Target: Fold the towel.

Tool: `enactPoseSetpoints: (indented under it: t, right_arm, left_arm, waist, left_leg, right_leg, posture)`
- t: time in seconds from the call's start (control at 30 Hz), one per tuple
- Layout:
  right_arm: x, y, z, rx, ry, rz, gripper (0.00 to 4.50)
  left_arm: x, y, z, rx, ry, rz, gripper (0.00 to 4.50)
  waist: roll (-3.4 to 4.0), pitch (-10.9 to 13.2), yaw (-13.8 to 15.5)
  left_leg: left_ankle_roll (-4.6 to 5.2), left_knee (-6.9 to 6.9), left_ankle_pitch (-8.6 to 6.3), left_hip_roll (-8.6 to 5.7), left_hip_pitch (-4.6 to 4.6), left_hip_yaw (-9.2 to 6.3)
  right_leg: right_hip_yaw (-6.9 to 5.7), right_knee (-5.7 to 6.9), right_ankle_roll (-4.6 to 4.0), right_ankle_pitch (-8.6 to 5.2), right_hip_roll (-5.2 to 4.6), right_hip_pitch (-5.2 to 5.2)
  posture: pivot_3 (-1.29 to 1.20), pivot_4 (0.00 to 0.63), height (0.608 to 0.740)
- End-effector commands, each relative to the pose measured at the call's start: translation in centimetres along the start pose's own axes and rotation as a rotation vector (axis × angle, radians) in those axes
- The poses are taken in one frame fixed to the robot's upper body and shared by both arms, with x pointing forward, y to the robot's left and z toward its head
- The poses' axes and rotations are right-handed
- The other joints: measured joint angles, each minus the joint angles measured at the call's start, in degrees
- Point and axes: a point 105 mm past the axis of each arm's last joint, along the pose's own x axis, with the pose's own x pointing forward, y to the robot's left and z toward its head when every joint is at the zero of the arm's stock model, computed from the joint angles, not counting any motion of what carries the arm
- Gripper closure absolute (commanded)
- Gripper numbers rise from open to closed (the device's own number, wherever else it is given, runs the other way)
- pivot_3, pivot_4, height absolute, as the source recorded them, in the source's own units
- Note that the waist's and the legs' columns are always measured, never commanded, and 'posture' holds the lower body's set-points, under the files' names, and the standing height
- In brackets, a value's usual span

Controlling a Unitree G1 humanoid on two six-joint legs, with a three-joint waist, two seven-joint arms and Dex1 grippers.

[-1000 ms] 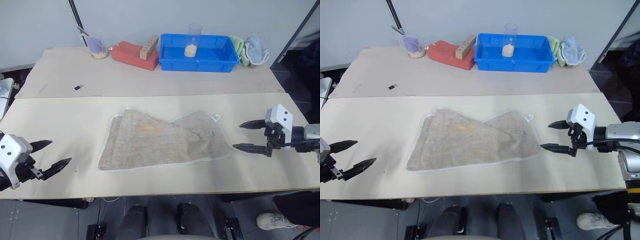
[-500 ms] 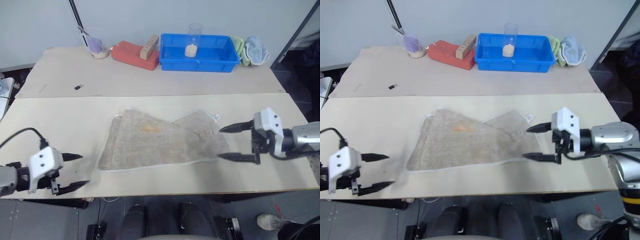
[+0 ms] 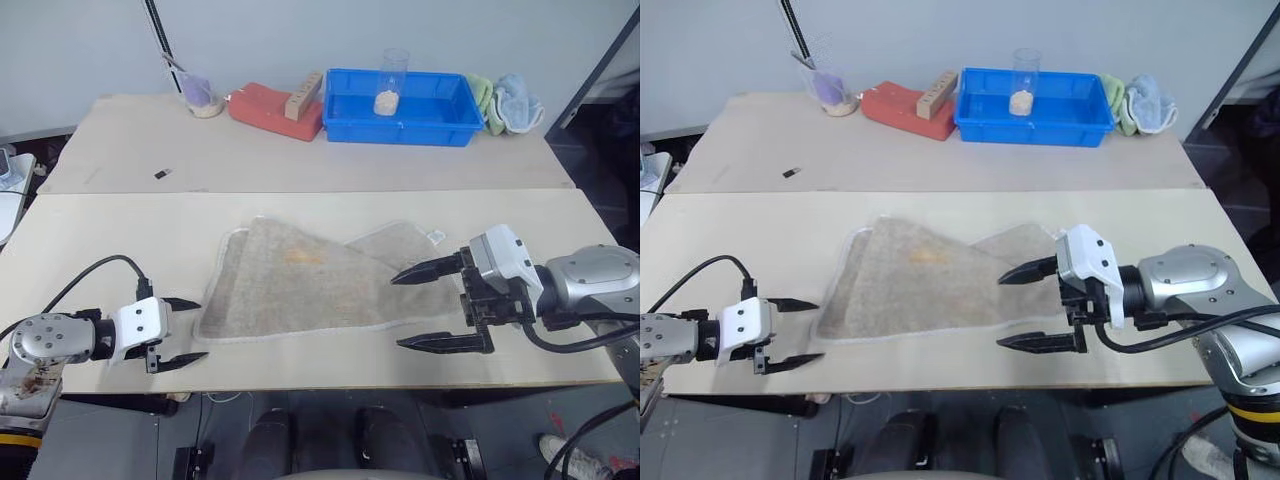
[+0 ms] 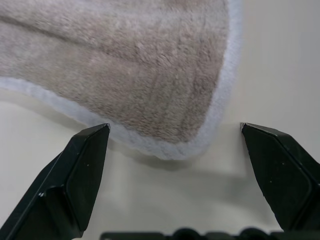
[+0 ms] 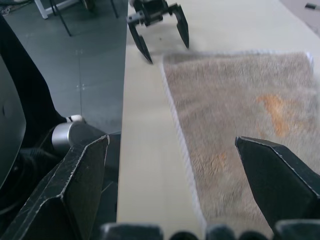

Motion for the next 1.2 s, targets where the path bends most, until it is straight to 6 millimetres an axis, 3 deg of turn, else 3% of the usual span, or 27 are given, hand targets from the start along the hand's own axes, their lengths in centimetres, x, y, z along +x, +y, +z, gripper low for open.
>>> enactPoseSetpoints:
  t: [0.03, 0.27, 0.47, 0.63, 0.93, 1.2]
  right_arm:
    - [0.3, 0.2, 0.8, -0.024, -0.019, 0.018, 0.0]
    - [0.4, 0.1, 0.8, -0.023, -0.023, 0.025, 0.0]
    - [-0.3, -0.6, 0.4, -0.028, 0.003, -0.019, 0.0]
    - [-1.3, -1.8, -1.2, -0.066, 0.077, -0.098, 0.0]
    - [-3.1, -2.9, -9.4, -0.169, 0.397, -0.127, 0.0]
    - [-3.8, -4.1, -12.4, -0.158, 0.452, -0.169, 0.0]
  left_arm:
    - [0.5, -0.4, -1.7, -0.029, 0.04, 0.011, 1.3]
    - [1.1, -0.6, -2.0, -0.07, 0.0, 0.031, 4.46]
    - [0.5, -0.7, -2.1, -0.139, -0.025, 0.041, 4.49]
    - [0.0, -0.7, -2.1, -0.157, -0.027, 0.037, 4.49]
    - [-0.5, 0.2, -0.4, -0.221, -0.095, 0.036, 4.49]
    - [-1.1, 0.5, -0.1, -0.239, -0.092, 0.045, 4.49]
  waist:
    - [0.04, 0.0, 0.3]
    - [0.15, -0.1, 0.4]
    - [0.16, -0.1, 0.3]
    - [0.16, -0.1, 0.1]
    - [0.15, -0.1, -0.6]
    - [0.13, -0.1, -1.0]
  left_leg:
    - [0.0, 0.0, 0.0, 0.0, 0.03, 0.0]
    - [0.0, 0.0, 0.0, 0.05, 0.11, 0.01]
    - [0.0, 0.0, 0.0, 0.07, 0.12, 0.02]
    - [0.0, -0.01, 0.0, 0.11, 0.1, 0.03]
    - [0.0, -0.02, 0.0, 0.11, 0.08, 0.09]
    - [0.0, -0.02, 0.0, 0.11, 0.03, 0.06]
  right_leg:
    - [0.0, 0.0, 0.0, 0.0, 0.0, 0.02]
    - [-0.01, 0.05, -0.01, 0.01, 0.06, 0.06]
    - [-0.01, 0.05, -0.01, 0.01, 0.07, 0.05]
    - [-0.01, 0.03, -0.02, 0.0, 0.14, 0.02]
    - [0.03, 0.04, -0.02, 0.0, 0.21, -0.03]
    - [0.03, 0.02, -0.03, 0.0, 0.27, -0.04]
  posture:
    - [0.0, 0.15, 0.74]
    - [0.0, 0.15, 0.74]
    - [0.0, 0.15, 0.74]
    - [0.0, 0.15, 0.74]
    - [0.0, 0.15, 0.74]
    - [0.0, 0.15, 0.74]
